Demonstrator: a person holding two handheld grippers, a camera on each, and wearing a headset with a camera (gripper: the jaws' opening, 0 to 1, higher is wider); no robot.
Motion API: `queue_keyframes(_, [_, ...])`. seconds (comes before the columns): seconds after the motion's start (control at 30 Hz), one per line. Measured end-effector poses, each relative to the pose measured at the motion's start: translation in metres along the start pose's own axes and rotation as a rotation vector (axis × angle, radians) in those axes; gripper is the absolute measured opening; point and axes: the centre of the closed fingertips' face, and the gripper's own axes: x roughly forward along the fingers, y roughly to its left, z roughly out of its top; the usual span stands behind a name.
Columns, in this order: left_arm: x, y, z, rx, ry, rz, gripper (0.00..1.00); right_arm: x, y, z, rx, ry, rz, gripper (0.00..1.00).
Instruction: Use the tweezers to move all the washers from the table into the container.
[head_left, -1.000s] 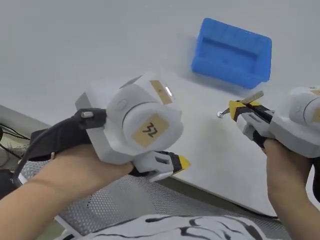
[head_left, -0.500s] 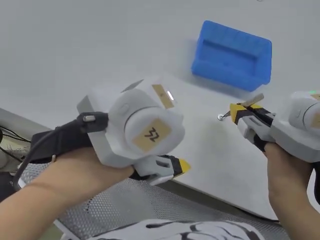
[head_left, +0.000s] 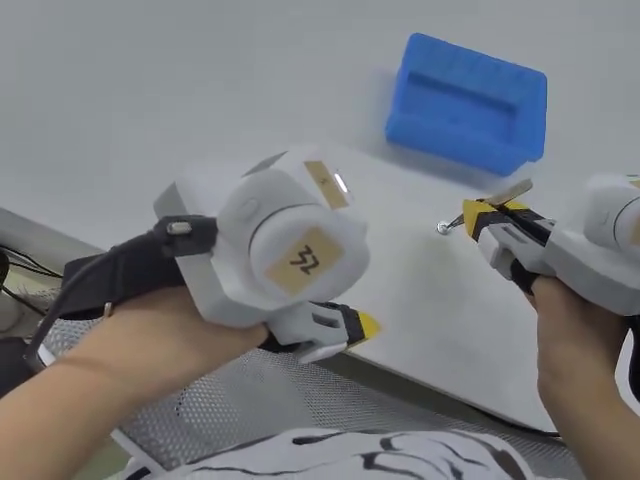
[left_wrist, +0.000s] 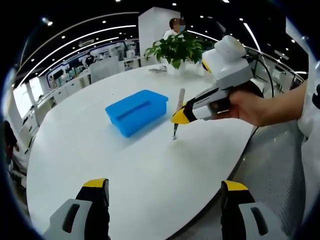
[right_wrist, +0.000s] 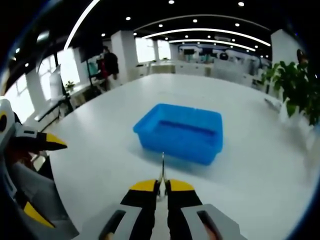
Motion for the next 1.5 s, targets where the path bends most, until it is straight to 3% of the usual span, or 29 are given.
queue_keyframes(0.7, [0.0, 0.0, 0.001, 0.002, 0.0, -0.003, 0.95, -0.001, 0.007, -0.001, -0.006, 0.003, 0.008, 0.04])
queue_keyframes(0.77, [0.0, 0.0, 0.001, 0.005, 0.0, -0.002, 0.95, -0.001, 0.009, -0.001, -0.035, -0.001, 0.01, 0.03])
queue_keyframes(0.97, [0.0, 0.001, 0.002, 0.006, -0.005, -0.001, 0.95, -0.003, 0.019, -0.005, -0.247, 0.004, 0.038, 0.02])
queue_keyframes(1.3, [-0.002, 0.0, 0.008, 0.016, -0.018, -0.005, 0.95, -0.002, 0.013, -0.002, -0.159, 0.043, 0.072, 0.02])
queue_keyframes(1.5, [-0.004, 0.004, 0.014, 0.026, -0.033, 0.001, 0.95, -0.012, 0.015, 0.013, -0.153, 0.016, 0.084, 0.02])
